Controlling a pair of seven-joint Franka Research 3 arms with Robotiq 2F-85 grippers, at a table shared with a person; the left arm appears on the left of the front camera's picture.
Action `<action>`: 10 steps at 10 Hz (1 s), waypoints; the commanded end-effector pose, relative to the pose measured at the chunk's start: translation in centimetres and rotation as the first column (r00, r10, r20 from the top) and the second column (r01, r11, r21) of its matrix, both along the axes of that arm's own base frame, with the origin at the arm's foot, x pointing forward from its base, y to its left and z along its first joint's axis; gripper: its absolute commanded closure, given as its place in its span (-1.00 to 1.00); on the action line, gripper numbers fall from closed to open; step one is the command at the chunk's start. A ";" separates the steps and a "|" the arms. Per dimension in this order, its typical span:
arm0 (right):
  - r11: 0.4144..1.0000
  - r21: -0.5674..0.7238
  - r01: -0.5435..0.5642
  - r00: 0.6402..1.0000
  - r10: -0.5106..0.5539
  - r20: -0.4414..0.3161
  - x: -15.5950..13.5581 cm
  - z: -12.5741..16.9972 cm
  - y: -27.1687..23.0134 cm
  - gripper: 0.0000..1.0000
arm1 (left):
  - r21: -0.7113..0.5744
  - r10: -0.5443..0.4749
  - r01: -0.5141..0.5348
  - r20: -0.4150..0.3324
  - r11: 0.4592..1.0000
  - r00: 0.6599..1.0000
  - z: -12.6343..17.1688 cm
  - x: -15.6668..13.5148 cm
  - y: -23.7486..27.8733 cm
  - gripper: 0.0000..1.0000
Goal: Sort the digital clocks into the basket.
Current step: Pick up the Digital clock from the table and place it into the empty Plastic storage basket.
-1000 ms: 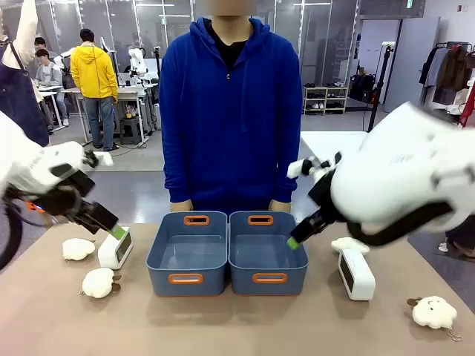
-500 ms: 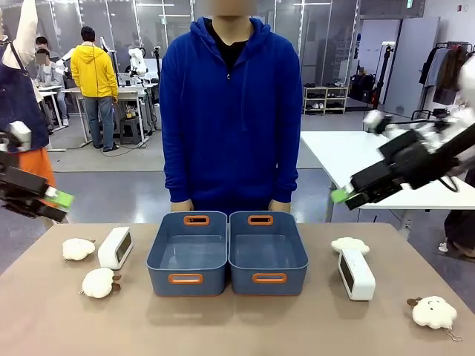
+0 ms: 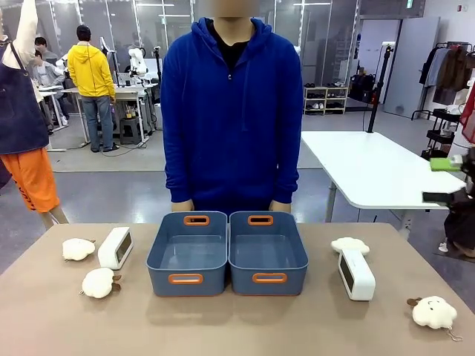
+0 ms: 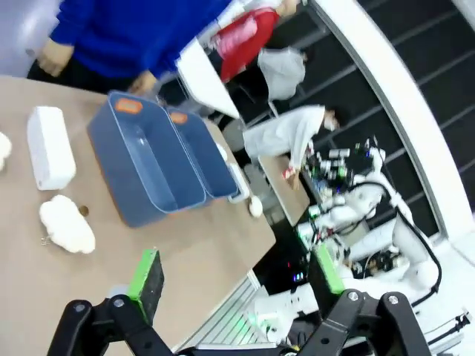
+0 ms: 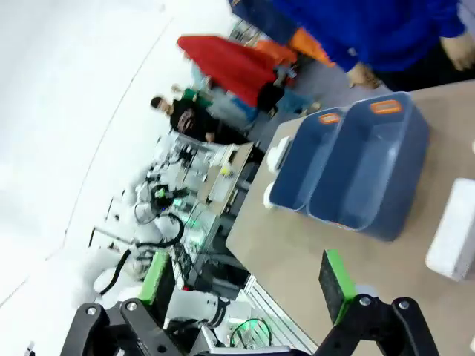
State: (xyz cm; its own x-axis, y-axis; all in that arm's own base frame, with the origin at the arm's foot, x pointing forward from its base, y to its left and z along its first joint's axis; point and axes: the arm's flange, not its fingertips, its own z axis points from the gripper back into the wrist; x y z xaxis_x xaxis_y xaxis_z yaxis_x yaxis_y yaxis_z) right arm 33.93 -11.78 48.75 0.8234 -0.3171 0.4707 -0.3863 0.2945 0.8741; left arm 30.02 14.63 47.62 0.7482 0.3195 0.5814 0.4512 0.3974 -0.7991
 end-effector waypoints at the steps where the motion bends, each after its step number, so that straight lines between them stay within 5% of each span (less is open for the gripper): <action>1: 0.997 -0.058 0.051 0.999 -0.050 0.008 -0.7 -0.8 -0.2 -1.00 | -0.027 0.062 -0.060 0.059 0.998 0.996 -1.1 -2.2 -0.5 -1.00; 3: 0.995 -0.053 0.084 0.996 -0.084 -0.006 -0.4 -1.0 -0.8 -1.00 | 0.005 0.119 -0.120 0.052 0.993 0.992 -1.0 -1.9 -0.2 -1.00; 10: 0.997 -0.036 0.066 0.998 -0.067 -0.017 -0.9 -1.1 -1.6 -1.00 | -0.026 0.085 -0.084 0.031 0.996 0.996 -0.1 -1.2 2.5 -1.00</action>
